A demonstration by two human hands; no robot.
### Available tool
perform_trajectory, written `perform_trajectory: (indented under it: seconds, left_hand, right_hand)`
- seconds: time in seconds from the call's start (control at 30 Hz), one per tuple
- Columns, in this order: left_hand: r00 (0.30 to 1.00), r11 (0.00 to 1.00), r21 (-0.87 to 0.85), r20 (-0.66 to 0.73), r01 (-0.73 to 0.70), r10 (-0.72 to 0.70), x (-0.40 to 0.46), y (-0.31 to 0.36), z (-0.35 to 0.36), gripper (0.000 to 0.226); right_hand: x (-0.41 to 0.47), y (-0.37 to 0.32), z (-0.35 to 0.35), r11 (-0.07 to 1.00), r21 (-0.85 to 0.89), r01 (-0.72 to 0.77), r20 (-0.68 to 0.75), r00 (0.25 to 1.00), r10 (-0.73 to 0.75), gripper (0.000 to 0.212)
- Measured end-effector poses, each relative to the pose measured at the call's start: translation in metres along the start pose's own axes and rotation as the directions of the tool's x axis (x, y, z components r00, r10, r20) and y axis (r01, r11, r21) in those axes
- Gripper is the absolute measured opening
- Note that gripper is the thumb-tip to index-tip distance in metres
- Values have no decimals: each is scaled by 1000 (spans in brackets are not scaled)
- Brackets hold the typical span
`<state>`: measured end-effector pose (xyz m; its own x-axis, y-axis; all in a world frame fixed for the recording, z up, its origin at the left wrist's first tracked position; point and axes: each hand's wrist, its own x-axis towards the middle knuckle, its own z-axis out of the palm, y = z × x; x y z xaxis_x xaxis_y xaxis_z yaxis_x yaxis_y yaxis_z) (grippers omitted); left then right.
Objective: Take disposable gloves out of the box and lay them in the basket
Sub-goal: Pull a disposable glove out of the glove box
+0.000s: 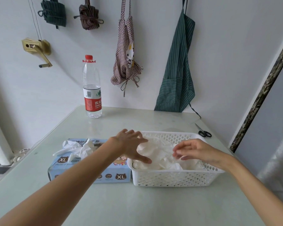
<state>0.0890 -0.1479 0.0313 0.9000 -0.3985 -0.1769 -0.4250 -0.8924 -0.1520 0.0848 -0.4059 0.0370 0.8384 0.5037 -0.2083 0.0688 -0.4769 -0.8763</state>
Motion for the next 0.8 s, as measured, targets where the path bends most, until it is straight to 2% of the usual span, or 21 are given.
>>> perform_trajectory:
  seconds: [0.03,0.1,0.23,0.33,0.4,0.47,0.57,0.67,0.8]
  left_hand:
    - [999,1000,-22,-45,-6,5,-1,-1,-2,94]
    - [998,998,-56,-68,-22,18,-1,-4,-4,96]
    - [997,999,-22,66,-27,29,5,1,-2,97]
    - [989,1000,0,147,-6,6,9,7,4,98]
    - [993,1000,-31,116,-1,4,9,8,4,99]
    - [1000,992,-124,12,-12,13,3,5,1,94]
    - [989,886,-462,-145,-44,-26,-21,-12,0,68]
    - [964,748,-663,-207,-14,-166,-56,-49,13,42]
    - [893,719,-674,-204,168,-400,-98,-103,42,34]
  right_hand:
    - [3,1,-1,999,45,9,-77,997,-6,16]
    - [10,0,2,1000,-14,-7,-113,994,5,13]
    - [24,-3,20,944,-322,-64,29,997,77,11]
    - [31,-5,30,856,-515,-54,50,994,93,6]
    - [29,-11,26,848,-528,-44,53,995,85,9]
    - [25,-21,18,867,-497,-42,34,997,68,9]
    - [20,-36,21,900,-435,-19,-82,996,-18,9]
    - [28,-49,54,921,-384,60,-160,979,-130,6]
    - [61,-62,117,899,-401,179,-271,913,-303,10]
